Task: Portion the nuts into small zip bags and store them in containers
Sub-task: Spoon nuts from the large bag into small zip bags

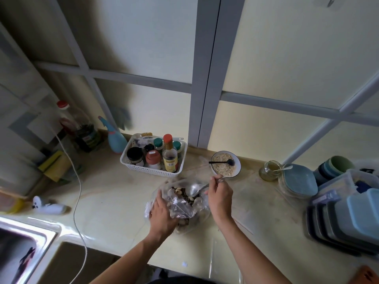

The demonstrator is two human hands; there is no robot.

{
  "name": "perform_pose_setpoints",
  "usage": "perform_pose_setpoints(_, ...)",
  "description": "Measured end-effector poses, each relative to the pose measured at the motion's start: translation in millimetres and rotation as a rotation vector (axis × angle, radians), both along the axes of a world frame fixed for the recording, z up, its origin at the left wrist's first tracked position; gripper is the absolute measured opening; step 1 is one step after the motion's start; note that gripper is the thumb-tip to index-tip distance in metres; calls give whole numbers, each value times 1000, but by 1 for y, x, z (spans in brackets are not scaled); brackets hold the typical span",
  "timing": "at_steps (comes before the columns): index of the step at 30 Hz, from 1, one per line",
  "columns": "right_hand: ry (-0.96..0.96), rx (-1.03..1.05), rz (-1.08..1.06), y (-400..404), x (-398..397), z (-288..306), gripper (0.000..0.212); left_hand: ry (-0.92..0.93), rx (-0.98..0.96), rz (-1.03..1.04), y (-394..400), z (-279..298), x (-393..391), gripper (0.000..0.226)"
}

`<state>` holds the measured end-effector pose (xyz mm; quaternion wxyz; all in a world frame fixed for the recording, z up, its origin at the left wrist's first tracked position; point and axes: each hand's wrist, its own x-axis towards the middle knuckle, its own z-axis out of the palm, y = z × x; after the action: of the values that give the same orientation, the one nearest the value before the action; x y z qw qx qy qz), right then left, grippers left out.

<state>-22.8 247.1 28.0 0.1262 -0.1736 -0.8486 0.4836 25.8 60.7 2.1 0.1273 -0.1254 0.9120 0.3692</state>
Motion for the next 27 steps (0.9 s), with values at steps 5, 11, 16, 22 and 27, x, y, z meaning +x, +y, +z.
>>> perform_pose_setpoints(5, 34, 266, 190, -21, 5, -5, 25, 18, -2, -31, -1, -1, 0, 122)
perform_pose_setpoints(11, -7, 437, 464, -58, 7, -13, 7, 38, -29, -85, -3, -8, 3, 120)
perform_pose_setpoints(16, -43, 341, 456, -76, 5, -9, 18, 21, -50, -82, -7, -12, -1, 115)
perform_pose_setpoints(22, -157, -94, 86, -64, 5, -18, 20, -17, -54, -119, -9, -7, -1, 116)
perform_pose_setpoints(27, -270, -509, -167, -43, 7, -26, 19, -31, -44, -103, -7, -13, 1, 117)
